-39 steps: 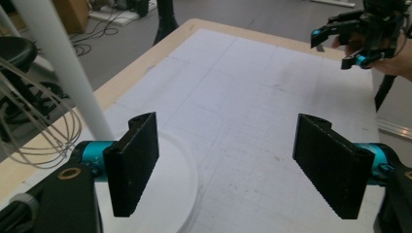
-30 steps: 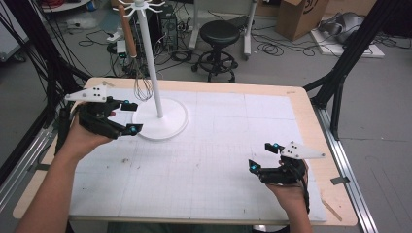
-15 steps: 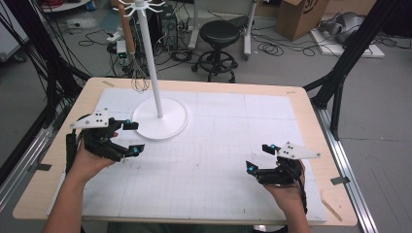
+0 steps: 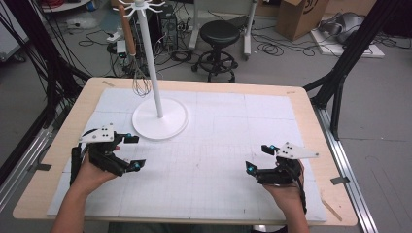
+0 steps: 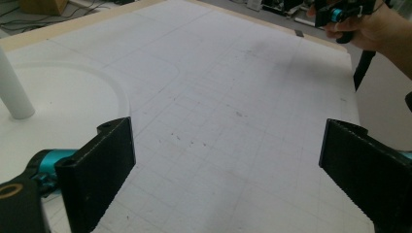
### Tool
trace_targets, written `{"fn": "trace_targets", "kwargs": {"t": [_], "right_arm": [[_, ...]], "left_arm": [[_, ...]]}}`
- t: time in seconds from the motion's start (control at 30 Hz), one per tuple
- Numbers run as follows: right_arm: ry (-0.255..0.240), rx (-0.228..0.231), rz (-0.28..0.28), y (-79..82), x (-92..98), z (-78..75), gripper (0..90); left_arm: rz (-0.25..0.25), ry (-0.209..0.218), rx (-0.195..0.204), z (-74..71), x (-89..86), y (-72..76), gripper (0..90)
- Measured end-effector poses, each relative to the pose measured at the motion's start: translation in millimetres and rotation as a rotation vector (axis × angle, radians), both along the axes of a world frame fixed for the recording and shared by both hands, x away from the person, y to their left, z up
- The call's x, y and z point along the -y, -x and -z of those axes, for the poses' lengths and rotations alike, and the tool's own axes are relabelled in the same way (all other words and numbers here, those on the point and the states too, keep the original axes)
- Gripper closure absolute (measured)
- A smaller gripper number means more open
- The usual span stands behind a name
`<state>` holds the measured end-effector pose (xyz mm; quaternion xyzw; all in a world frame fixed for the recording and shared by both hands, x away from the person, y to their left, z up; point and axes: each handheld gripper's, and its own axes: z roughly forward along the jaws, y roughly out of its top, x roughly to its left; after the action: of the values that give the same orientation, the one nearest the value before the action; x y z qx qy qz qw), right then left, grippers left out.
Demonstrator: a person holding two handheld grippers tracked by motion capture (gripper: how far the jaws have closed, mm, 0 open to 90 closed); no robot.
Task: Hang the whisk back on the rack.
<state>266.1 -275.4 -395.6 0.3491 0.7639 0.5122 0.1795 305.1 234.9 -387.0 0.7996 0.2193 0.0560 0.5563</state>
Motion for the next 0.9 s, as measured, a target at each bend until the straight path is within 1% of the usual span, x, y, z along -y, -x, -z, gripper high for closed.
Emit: {"fn": "trace_targets", "kwargs": {"t": [0.13,0.2,0.23,0.33,0.4,0.47,0.53,0.63,0.7,0.77,0.9], "right_arm": [[-0.008,-0.009,0.004,-0.3,1.7,1.6,12.4],[-0.008,-0.012,0.001,-0.7,1.4,2.9,12.4],[-0.009,-0.011,0.0,-1.0,1.2,3.7,12.4],[-0.005,-0.019,-0.003,-1.4,1.2,5.8,12.4],[-0.005,-0.022,-0.001,-1.8,1.4,6.4,12.4],[-0.006,-0.024,-0.001,-2.2,1.4,6.5,12.4],[-0.004,-0.024,0.0,-2.7,1.3,7.3,12.4],[0.005,-0.028,0.004,-3.2,2.0,8.7,12.4],[0.006,-0.028,0.007,-1.9,2.6,8.7,12.4],[0.007,-0.027,0.008,-1.1,3.0,8.5,12.5],[0.008,-0.035,0.007,-2.1,2.3,9.6,12.4]], "left_arm": [[-0.001,0.009,0.0,-0.5,0.5,0.2,5.6],[-0.007,-0.001,-0.001,0.1,1.1,-0.1,5.2],[-0.021,-0.007,0.003,0.1,1.8,-0.3,2.7],[-0.024,-0.005,0.01,0.0,1.7,-1.3,1.6],[-0.022,-0.005,0.004,0.8,2.5,-1.4,1.6],[-0.017,-0.017,0.006,2.3,3.7,-2.4,1.6],[-0.009,-0.017,0.001,3.5,5.0,-2.9,1.6],[-0.003,-0.021,0.005,4.9,7.3,-3.5,1.6],[0.005,-0.031,0.001,5.5,8.0,-3.8,1.6],[0.002,-0.042,0.0,6.1,8.3,-4.0,1.6],[-0.002,-0.043,-0.002,6.2,8.2,-4.0,1.6]]}}
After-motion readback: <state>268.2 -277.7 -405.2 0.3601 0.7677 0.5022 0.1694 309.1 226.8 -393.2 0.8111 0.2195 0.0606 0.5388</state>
